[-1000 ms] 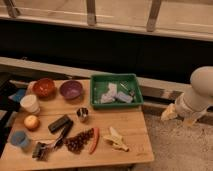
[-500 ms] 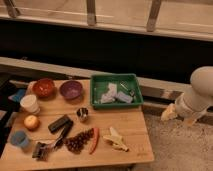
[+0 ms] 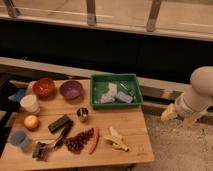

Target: Wipe table surface with sponge

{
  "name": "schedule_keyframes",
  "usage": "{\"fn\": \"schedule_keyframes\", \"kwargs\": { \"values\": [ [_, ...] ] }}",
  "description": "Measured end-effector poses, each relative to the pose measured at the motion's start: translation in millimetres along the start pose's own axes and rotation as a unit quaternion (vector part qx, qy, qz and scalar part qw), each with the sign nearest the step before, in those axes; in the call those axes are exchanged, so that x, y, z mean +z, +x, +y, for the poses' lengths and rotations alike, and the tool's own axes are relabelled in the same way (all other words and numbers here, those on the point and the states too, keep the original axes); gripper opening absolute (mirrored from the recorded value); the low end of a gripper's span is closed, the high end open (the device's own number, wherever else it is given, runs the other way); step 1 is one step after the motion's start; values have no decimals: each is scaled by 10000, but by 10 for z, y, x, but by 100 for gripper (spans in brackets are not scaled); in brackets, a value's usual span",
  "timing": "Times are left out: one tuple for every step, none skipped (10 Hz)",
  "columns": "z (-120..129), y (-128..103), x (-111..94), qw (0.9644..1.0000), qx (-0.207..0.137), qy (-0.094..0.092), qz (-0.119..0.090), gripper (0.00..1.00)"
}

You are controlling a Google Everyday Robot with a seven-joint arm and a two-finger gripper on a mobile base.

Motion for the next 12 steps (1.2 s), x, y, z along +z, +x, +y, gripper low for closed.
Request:
{"fn": "schedule_keyframes", "kwargs": {
  "values": [
    [0, 0, 0, 10000, 0, 0, 0, 62],
    [0, 0, 0, 10000, 0, 0, 0, 62],
    [0, 0, 0, 10000, 0, 0, 0, 62],
    [0, 0, 0, 10000, 0, 0, 0, 62],
    [0, 0, 0, 10000, 0, 0, 0, 62],
    [0, 0, 0, 10000, 0, 0, 0, 62],
    [0, 0, 0, 10000, 0, 0, 0, 62],
    [0, 0, 0, 10000, 0, 0, 0, 62],
    [0, 0, 0, 10000, 0, 0, 0, 62],
    [2, 1, 2, 10000, -4, 4, 2, 62],
    [21, -18, -9, 9999, -99, 46, -80, 62],
    [78, -39, -28, 9996, -219, 36, -185, 62]
  ]
}}
